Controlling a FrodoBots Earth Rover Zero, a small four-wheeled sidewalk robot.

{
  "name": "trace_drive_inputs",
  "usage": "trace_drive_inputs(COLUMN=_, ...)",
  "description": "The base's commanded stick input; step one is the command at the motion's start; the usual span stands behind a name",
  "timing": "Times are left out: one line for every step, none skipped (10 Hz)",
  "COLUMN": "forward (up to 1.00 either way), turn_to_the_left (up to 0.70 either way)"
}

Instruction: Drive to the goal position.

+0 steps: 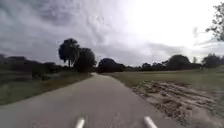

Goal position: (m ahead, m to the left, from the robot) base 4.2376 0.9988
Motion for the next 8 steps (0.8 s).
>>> trace_drive_inputs(forward=0.69, turn_to_the_left=0.35)
trace_drive_inputs(forward=0.69, turn_to_the_left=0.33)
trace_drive_inputs(forward=0.69, turn_to_the_left=0.31)
trace_drive_inputs(forward=0.69, turn_to_the_left=0.29)
trace_drive_inputs(forward=0.69, turn_to_the_left=0.26)
trace_drive_inputs(forward=0.69, turn_to_the_left=0.24)
trace_drive_inputs(forward=0.69, turn_to_the_left=0.22)
trace_drive_inputs(forward=0.69, turn_to_the_left=0.2)
